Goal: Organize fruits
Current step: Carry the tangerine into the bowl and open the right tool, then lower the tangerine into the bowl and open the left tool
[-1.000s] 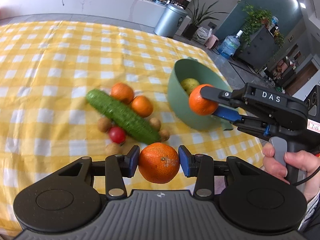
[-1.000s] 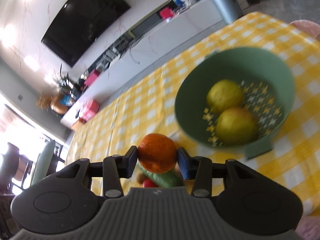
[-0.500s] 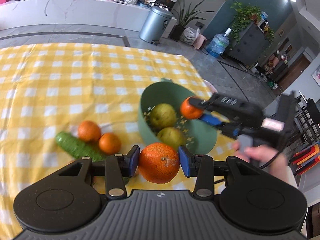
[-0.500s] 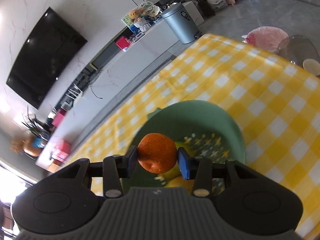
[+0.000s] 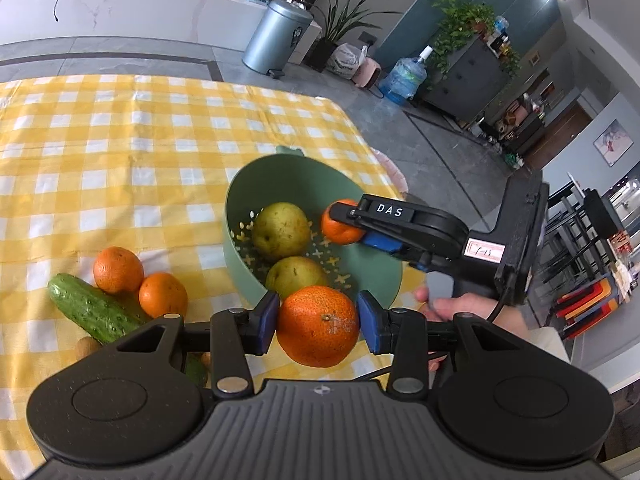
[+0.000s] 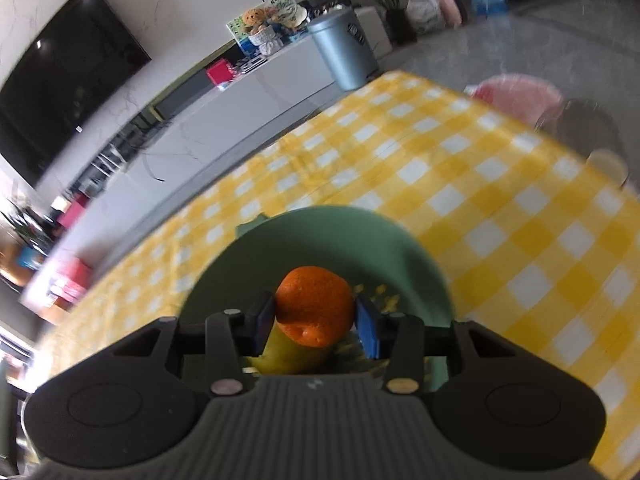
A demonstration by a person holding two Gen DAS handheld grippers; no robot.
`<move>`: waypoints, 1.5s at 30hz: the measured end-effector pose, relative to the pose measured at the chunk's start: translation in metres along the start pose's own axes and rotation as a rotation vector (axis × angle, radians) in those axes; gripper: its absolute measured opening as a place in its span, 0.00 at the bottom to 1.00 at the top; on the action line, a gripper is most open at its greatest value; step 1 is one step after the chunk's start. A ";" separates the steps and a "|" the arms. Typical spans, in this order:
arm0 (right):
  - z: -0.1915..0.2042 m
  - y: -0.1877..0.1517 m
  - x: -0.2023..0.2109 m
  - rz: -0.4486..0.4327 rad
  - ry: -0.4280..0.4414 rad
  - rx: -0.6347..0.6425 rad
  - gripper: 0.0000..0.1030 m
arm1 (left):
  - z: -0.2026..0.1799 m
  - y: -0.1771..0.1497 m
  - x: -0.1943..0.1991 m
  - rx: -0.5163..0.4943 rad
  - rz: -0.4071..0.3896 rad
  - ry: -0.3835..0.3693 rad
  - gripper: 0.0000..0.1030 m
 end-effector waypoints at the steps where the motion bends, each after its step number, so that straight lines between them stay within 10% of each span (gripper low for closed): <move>1: -0.001 0.000 -0.001 0.006 -0.025 0.007 0.40 | 0.000 -0.001 -0.001 -0.002 0.002 0.010 0.46; 11: -0.006 -0.004 -0.003 0.009 -0.051 -0.008 0.43 | -0.009 -0.009 -0.006 -0.004 0.002 0.055 0.46; 23: -0.039 0.001 0.045 -0.150 0.046 -0.166 0.69 | -0.028 -0.004 -0.034 -0.009 0.000 0.046 0.46; 45: -0.086 -0.011 0.060 -0.186 0.030 -0.308 0.69 | -0.068 0.005 -0.123 -0.132 -0.019 0.115 0.48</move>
Point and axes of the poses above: each gripper's, at about its wrist camera, not at the fingertips, and x roughly against the way its jaws point, z to its left, y to its top, the point moved 2 cm from there along -x, roughly the way its jaws point, and after that the axes turned 11 degrees about x, right-handed, at the moved point
